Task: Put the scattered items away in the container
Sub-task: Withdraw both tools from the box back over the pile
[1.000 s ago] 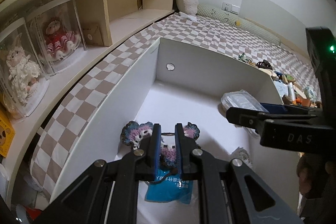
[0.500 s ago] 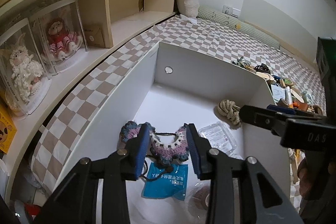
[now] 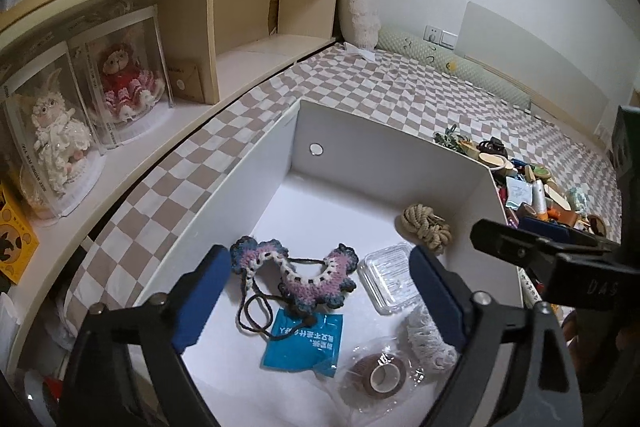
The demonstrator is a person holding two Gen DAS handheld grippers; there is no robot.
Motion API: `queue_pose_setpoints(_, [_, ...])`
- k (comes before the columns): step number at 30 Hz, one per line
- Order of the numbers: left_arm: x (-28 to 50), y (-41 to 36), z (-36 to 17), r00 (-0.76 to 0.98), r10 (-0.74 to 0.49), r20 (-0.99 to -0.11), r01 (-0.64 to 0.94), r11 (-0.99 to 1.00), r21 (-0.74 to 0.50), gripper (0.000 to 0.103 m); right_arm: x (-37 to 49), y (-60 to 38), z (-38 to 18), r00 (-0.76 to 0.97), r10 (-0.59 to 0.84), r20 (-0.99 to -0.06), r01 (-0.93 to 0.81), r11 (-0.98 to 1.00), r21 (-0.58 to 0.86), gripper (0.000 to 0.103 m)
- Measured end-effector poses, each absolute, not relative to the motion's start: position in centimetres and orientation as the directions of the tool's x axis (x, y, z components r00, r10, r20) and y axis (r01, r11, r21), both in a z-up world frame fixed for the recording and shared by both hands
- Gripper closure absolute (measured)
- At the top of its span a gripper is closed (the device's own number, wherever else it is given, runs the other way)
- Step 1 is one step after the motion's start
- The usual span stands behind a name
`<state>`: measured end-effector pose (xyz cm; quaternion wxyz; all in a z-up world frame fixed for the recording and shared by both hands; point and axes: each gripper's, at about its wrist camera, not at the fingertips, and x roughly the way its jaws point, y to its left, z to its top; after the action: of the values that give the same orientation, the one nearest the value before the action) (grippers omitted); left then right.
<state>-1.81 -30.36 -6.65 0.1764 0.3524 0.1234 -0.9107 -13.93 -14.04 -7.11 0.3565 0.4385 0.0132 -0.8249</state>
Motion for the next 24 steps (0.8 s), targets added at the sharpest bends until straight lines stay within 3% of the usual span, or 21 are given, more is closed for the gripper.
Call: queue_pose_setpoints(24, [-0.6,-26.2,-2.3,-0.729,-0.239,-0.642,0.383,-0.919,-0.093,0.007,-12.4,-7.9,-3.5,-0.452,-0.566,-0.689,0.579,-0.774,0.256,0.000])
